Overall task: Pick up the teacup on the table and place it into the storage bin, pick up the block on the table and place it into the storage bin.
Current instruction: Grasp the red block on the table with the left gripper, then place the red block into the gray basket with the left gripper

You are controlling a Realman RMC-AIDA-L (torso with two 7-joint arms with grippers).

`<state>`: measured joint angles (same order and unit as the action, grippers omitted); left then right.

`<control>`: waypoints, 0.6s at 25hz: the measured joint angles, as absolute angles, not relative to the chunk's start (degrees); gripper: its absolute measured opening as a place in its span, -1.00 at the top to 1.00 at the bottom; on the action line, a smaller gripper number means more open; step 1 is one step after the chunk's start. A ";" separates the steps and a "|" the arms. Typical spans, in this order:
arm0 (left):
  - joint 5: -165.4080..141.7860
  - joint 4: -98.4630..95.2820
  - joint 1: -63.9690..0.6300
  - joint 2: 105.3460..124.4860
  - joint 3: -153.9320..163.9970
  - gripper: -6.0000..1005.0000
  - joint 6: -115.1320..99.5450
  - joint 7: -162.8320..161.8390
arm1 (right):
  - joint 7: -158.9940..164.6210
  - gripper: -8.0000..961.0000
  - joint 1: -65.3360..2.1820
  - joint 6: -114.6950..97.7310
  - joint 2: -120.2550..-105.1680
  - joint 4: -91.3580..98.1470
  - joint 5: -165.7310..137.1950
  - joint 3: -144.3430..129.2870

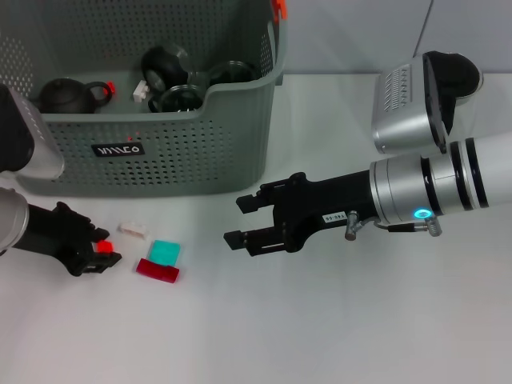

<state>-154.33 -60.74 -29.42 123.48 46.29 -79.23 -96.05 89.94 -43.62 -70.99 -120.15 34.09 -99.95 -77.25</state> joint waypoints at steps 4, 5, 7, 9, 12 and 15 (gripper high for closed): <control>-154.41 -60.58 -29.44 123.49 46.51 0.14 -79.21 -95.96 | 89.92 -0.41 -43.61 -70.92 -120.15 34.05 -99.98 -77.25; -154.43 -60.46 -29.50 123.45 46.53 0.18 -79.26 -95.96 | 89.92 -0.41 -43.60 -70.92 -120.15 34.04 -99.99 -77.25; -154.43 -60.34 -29.55 123.34 46.55 0.27 -79.52 -95.99 | 89.91 -0.41 -43.59 -70.92 -120.15 34.02 -100.00 -77.25; -154.36 -60.68 -29.56 123.29 46.55 0.36 -80.16 -96.11 | 89.88 -0.41 -43.56 -70.92 -120.15 34.01 -100.00 -77.25; -152.63 -63.24 -29.23 123.48 45.75 0.49 -83.85 -96.07 | 89.85 -0.41 -43.51 -70.91 -120.14 33.84 -100.00 -77.25; -147.62 -66.63 -28.77 123.43 44.64 0.57 -90.50 -96.36 | 89.82 -0.41 -43.51 -70.93 -120.15 33.72 -100.08 -77.26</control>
<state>-147.62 -66.63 -28.77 123.43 44.64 -90.49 -96.36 89.83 -43.51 -70.93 -120.15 33.72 -100.09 -77.26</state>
